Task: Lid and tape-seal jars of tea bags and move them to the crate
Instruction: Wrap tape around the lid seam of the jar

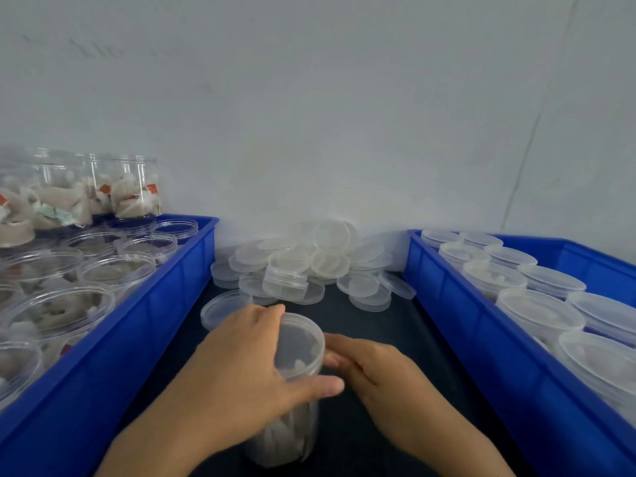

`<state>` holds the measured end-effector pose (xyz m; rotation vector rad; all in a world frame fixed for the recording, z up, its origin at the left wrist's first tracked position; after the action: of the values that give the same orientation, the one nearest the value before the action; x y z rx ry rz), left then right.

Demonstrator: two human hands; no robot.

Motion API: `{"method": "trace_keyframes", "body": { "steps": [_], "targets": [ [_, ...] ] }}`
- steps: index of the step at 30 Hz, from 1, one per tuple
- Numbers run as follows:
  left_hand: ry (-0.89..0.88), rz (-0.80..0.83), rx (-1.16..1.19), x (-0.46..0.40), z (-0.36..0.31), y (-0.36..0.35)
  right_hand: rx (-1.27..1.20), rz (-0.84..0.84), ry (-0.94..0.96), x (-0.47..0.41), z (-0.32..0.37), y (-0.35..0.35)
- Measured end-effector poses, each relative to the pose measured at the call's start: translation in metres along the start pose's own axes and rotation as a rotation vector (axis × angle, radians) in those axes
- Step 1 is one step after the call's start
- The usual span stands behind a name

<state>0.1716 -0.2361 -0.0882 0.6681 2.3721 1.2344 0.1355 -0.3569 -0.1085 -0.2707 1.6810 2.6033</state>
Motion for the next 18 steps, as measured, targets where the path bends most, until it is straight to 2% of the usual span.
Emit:
{"method": "trace_keyframes", "body": {
  "steps": [2, 5, 8, 18],
  "targets": [
    [0.030, -0.113, -0.209, -0.004, -0.016, -0.005, 0.044, -0.004, -0.008, 0.000, -0.004, 0.000],
    [0.044, -0.229, -0.274, -0.016, -0.024, 0.000, 0.078, -0.001, -0.009, 0.001, -0.009, 0.004],
    [-0.029, -0.223, -0.277, -0.023, -0.016, 0.004, 0.030, 0.033, 0.025, 0.000, -0.006, 0.003],
    [-0.211, -0.230, -0.157, -0.015, -0.020, 0.013, 0.123, 0.034, 0.024, -0.001, 0.007, 0.010]
  ]
}}
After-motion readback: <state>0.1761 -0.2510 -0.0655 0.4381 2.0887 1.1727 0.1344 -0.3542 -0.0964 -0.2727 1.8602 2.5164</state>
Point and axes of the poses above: each hand's wrist, its own x-axis away from the middle knuckle, its own y-axis out of the back of the hand, z = x × y, the point moved 10 cm from there along -x, towards the middle knuckle, and after that the axes turned 8 degrees about x, right-handed, at the moved point
